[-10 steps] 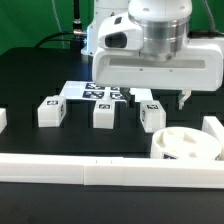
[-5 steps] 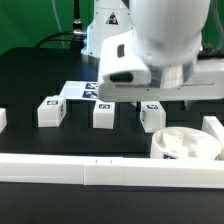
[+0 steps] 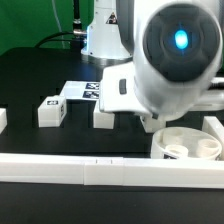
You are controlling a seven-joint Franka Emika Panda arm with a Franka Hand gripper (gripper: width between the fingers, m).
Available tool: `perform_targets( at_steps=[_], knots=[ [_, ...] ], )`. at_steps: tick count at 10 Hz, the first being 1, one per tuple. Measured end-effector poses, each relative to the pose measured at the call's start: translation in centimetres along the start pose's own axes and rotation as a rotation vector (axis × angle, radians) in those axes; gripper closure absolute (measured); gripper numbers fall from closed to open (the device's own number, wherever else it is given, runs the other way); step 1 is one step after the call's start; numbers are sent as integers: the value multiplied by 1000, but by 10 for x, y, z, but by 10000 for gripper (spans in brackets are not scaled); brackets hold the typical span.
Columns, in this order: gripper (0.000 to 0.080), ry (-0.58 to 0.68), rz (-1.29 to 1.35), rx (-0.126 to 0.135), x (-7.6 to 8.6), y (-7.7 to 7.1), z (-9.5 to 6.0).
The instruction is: Assemble stool
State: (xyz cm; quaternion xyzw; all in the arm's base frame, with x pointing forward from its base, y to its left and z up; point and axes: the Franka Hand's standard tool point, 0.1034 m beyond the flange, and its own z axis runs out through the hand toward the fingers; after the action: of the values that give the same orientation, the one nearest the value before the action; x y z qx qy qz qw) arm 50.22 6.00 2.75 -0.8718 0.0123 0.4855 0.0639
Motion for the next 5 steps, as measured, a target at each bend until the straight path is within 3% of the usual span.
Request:
perform_targets(
  at_steps=[2,5],
  knots=[
    [151,-116,-6,-9,2,3,-1],
    [170,-78,-22,-8,17,0,-2]
  ],
)
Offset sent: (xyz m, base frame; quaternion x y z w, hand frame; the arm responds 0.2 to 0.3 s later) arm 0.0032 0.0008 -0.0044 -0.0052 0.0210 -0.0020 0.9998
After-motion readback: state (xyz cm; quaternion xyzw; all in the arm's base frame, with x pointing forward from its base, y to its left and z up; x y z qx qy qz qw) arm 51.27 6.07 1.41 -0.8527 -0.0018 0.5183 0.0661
